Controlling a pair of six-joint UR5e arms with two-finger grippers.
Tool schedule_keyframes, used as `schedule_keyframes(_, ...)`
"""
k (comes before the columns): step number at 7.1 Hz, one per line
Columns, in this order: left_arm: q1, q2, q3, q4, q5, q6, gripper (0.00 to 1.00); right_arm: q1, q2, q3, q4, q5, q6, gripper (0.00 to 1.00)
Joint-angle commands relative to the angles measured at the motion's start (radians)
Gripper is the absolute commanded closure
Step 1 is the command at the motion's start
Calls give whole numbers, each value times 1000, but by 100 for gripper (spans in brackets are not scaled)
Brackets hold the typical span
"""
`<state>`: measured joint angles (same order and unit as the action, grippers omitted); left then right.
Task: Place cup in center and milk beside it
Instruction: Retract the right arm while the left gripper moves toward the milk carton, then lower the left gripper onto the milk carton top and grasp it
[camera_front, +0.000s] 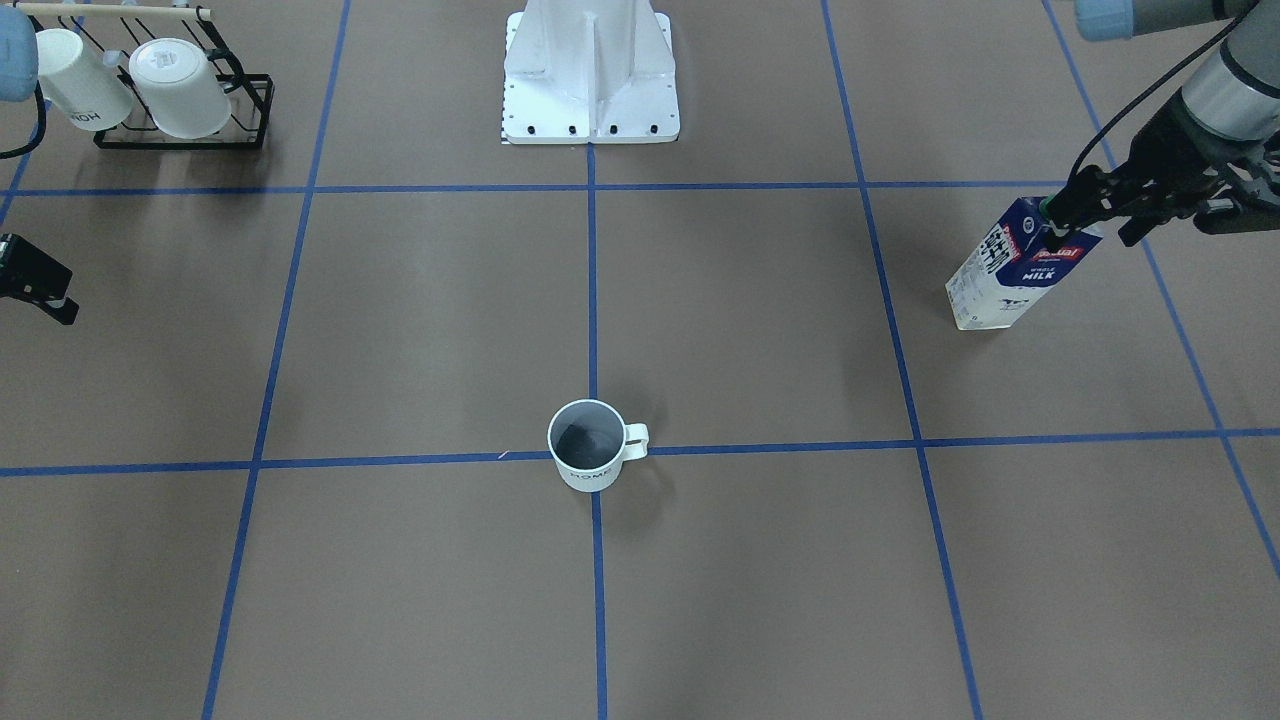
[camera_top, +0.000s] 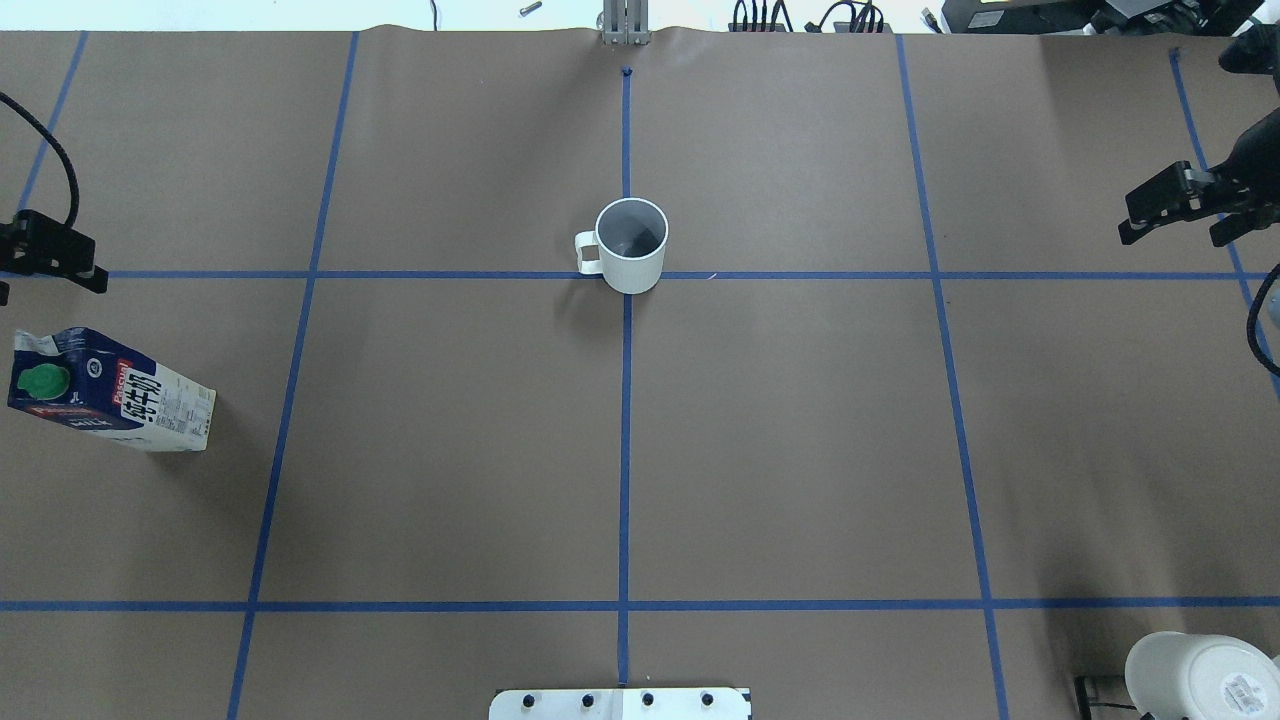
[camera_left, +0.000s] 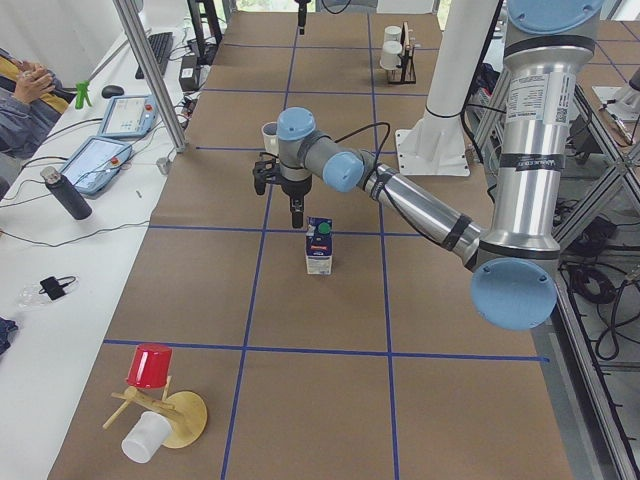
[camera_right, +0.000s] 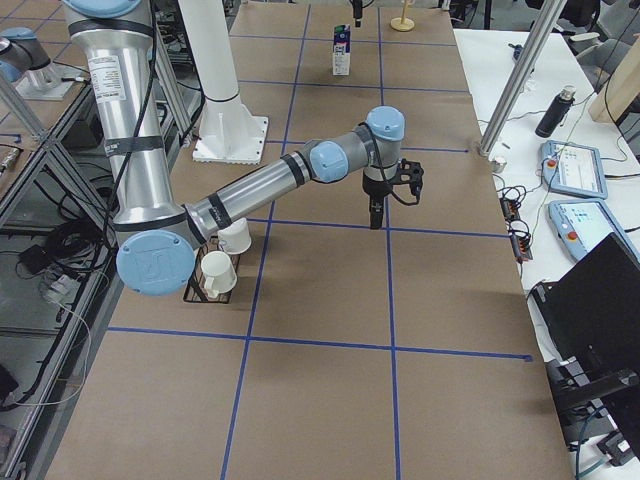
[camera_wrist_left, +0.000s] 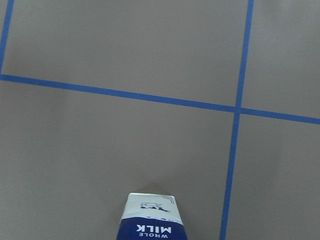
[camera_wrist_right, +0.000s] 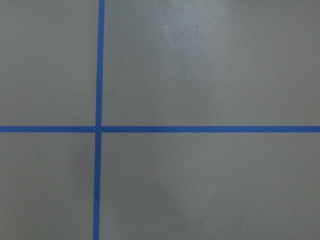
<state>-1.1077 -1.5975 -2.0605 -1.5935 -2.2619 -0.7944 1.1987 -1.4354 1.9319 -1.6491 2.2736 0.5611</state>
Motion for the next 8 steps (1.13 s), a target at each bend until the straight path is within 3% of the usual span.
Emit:
schedule_keyframes(1,17,45,-13,-13,15,20,2,-4,-11,-5,6,-8,-1,0)
schedule_keyframes(3,22,68,-50,-9,-1,11,2,-14,-10,-14,9,-8,0,0)
schedule_keyframes(8,34,59,-4,-14,-1,-20,2,-19,-11,-14,9,-9,0,0)
